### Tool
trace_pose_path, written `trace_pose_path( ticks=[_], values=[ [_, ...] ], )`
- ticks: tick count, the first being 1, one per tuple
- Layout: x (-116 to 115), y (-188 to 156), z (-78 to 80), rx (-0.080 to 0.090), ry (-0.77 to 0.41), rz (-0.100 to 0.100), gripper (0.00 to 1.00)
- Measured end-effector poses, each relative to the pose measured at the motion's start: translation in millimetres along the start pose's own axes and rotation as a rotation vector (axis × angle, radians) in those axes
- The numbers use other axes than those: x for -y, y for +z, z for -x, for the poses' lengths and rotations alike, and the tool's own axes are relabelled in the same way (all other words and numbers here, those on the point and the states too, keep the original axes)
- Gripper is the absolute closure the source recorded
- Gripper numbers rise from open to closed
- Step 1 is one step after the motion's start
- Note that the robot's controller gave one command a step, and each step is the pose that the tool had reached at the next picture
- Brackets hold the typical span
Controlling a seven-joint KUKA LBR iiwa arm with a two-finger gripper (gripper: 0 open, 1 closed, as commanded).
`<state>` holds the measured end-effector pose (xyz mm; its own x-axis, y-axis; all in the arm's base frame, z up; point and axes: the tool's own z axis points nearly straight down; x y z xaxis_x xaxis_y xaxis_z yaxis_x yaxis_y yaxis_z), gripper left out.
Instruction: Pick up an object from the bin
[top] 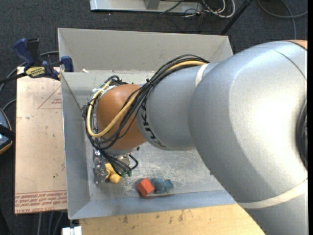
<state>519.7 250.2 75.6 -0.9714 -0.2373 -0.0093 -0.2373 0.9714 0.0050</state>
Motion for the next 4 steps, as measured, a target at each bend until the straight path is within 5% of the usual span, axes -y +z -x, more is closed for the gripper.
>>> trace_pose_path(
  ticks=[1,2,3,4],
  values=[
    [58.7,-1.6,-41.9,0.010,0.381,0.005,1.00],
    [60.5,1.5,-45.3,-0.001,0.381,-0.001,0.00],
    [182.7,-0.2,-49.9,0.003,0.365,-0.003,0.00],
    [123.6,0.3,-53.9,0.005,0.363,-0.005,0.00]
  ],
)
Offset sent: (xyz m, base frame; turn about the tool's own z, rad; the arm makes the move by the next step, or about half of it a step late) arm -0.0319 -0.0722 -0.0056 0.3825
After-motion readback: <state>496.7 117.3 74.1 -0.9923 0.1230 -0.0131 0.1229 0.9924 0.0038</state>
